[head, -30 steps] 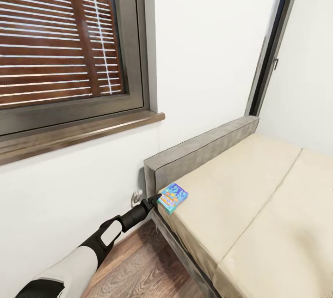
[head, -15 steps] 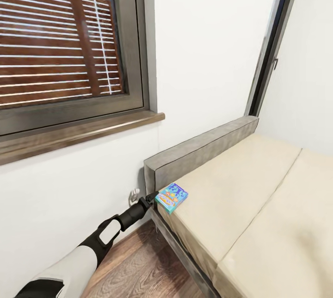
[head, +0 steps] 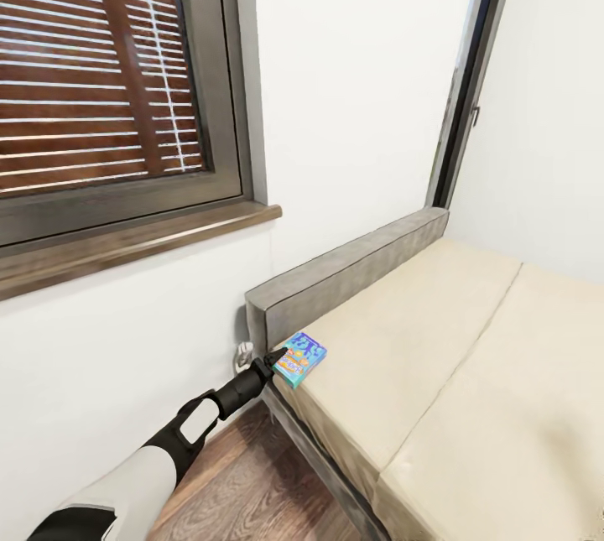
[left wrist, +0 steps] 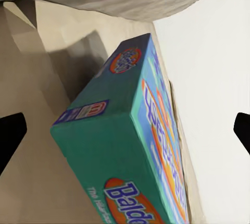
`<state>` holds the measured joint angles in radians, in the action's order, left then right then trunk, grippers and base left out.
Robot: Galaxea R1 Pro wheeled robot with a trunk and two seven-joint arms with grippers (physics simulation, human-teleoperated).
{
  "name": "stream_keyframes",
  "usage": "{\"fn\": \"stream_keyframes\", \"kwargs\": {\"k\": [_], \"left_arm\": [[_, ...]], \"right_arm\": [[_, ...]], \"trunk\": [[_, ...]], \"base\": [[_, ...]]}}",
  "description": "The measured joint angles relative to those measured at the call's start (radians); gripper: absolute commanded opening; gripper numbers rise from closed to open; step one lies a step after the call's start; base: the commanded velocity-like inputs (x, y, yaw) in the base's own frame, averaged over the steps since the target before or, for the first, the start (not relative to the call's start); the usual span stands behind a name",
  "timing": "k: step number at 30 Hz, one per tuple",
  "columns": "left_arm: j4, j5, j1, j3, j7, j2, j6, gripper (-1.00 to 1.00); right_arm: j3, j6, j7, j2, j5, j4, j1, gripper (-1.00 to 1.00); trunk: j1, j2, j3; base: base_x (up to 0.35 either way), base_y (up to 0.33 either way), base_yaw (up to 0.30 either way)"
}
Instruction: Put all the toys in the child's room - the three board games (two on the bed and one on the table), the two jigsaw puzzles on the table, and the tennis ball on the table - inside the toy box on the table in the child's room.
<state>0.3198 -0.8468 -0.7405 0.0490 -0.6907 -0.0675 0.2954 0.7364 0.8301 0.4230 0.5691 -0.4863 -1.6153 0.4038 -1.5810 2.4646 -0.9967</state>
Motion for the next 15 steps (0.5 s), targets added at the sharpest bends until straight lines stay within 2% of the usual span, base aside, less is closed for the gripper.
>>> {"fn": "stream_keyframes", "kwargs": {"k": [15], "left_arm": [[-0.018, -0.002, 0.0, -0.001, 0.001, -0.001, 0.0, 1.0]], "right_arm": [[0.0, 0.0, 0.0, 0.0, 0.0, 0.0, 0.0, 1.0]], "trunk": [[0.0, 0.0, 0.0]], "base": [[0.0, 0.0, -0.011]]}}
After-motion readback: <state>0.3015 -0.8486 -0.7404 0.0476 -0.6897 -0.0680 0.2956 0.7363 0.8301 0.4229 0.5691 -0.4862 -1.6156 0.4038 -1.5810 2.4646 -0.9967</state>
